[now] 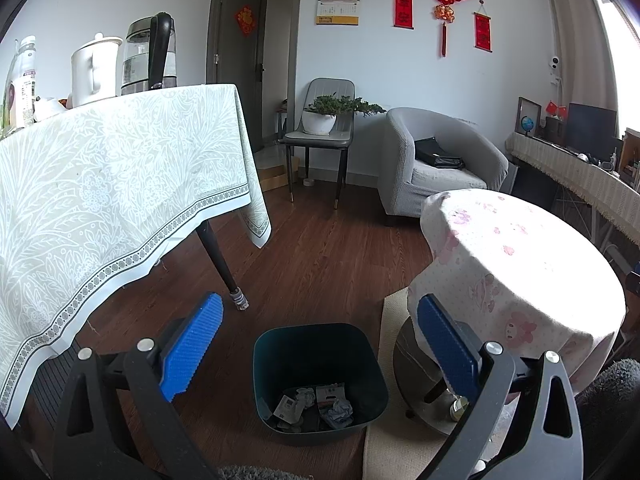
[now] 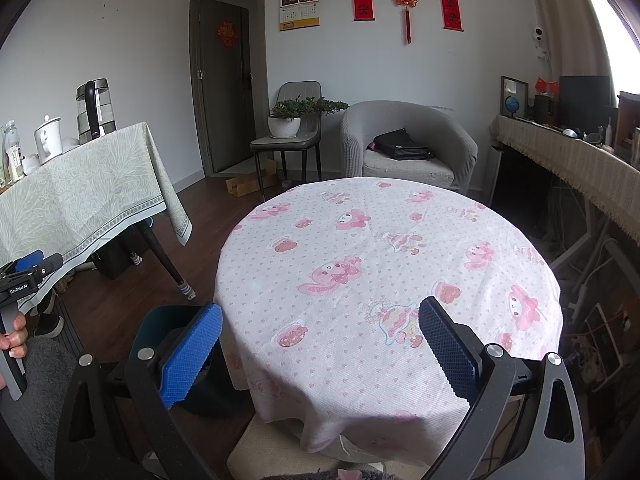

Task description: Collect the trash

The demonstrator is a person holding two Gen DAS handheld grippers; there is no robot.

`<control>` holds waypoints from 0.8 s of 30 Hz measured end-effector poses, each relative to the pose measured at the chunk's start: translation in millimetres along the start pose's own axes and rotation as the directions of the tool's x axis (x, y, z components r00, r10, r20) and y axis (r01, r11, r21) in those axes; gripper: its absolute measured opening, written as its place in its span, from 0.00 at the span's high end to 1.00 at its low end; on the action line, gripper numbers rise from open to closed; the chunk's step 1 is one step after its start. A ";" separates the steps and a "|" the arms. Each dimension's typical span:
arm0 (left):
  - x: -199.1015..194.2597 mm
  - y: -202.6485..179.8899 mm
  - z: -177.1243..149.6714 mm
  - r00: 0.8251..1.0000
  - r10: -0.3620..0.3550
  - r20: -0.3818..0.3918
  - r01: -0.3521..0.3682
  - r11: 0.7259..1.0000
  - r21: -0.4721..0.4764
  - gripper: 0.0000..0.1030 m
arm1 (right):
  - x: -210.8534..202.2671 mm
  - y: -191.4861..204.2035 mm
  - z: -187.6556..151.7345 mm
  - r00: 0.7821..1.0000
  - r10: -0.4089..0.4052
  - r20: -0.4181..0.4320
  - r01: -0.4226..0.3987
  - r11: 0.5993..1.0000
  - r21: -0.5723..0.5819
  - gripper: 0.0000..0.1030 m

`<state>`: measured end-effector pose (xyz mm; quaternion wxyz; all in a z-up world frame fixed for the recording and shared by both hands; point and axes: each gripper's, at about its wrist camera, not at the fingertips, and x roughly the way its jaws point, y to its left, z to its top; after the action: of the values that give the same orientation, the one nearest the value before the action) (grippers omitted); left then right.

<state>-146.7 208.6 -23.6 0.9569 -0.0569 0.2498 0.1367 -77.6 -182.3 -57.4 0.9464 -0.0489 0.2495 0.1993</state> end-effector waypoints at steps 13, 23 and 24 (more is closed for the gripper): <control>0.2 -0.6 0.8 1.000 -0.003 -0.003 0.003 1.000 0.004 0.03 | 0.1 0.2 0.1 1.000 -0.001 0.000 0.001 1.000 -0.002 0.03; 0.8 -1.5 1.3 1.000 0.000 -0.004 0.000 1.000 0.015 0.03 | 0.1 -0.5 0.6 1.000 -0.001 -0.001 0.001 1.000 -0.001 0.03; 1.1 -2.1 1.2 1.000 0.004 -0.006 -0.004 1.000 0.017 0.03 | 0.0 -0.5 0.7 1.000 -0.001 0.000 0.001 1.000 -0.002 0.03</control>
<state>-144.6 207.0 -23.1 0.9563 -0.0488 0.2540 0.1361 -77.0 -182.7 -56.8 0.9463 -0.0498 0.2495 0.1992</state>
